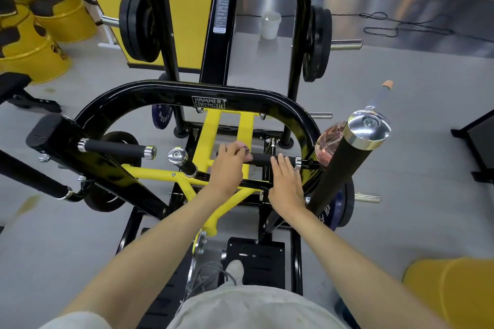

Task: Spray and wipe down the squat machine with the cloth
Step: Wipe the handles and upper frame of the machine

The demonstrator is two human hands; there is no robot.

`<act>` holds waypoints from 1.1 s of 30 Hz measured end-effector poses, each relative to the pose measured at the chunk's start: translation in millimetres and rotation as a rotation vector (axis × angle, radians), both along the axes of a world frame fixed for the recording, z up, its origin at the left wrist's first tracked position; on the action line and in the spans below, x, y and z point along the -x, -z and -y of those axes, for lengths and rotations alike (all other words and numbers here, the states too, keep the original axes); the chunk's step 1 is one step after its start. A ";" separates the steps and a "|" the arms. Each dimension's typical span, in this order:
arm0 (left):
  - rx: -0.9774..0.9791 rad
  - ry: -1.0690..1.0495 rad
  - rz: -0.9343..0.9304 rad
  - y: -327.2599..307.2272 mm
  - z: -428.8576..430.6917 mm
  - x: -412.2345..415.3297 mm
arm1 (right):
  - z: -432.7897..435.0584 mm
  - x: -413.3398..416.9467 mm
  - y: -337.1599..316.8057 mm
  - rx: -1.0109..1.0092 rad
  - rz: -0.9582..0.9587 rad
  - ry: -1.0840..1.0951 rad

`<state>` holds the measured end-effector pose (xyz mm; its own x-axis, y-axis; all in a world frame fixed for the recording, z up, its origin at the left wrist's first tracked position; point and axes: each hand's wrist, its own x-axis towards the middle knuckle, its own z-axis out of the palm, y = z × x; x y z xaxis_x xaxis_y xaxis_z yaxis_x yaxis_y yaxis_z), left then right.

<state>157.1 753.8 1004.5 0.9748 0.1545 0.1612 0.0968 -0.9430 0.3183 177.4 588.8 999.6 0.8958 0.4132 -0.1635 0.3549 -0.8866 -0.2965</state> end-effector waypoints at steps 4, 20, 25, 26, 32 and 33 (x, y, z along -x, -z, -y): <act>0.014 -0.012 0.029 13.0 15.2 20.5 | 1.5 -0.3 0.7 0.013 0.013 -0.014; 1.198 -0.267 -0.243 -21.2 19.6 19.3 | -3.8 21.3 -8.6 -0.480 -0.619 0.346; 1.199 -0.134 -0.516 -41.5 18.1 12.7 | -10.4 9.4 -22.5 -1.297 -1.184 0.767; 1.134 -0.069 -0.577 -48.4 17.8 10.0 | -8.9 7.9 -25.4 -1.371 -1.175 0.762; 0.444 0.158 -0.433 -100.0 26.0 -32.3 | -10.6 -2.3 -20.4 -1.376 -1.052 0.886; 0.425 0.167 -0.364 -109.6 32.2 -40.2 | -11.5 -3.1 -18.0 -1.352 -1.036 0.932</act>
<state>197.2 721.6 1114.0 0.9724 -0.0280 -0.2316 0.1322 -0.7520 0.6458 180.6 600.3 1017.6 0.6545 0.2261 -0.7214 -0.7520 0.2937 -0.5902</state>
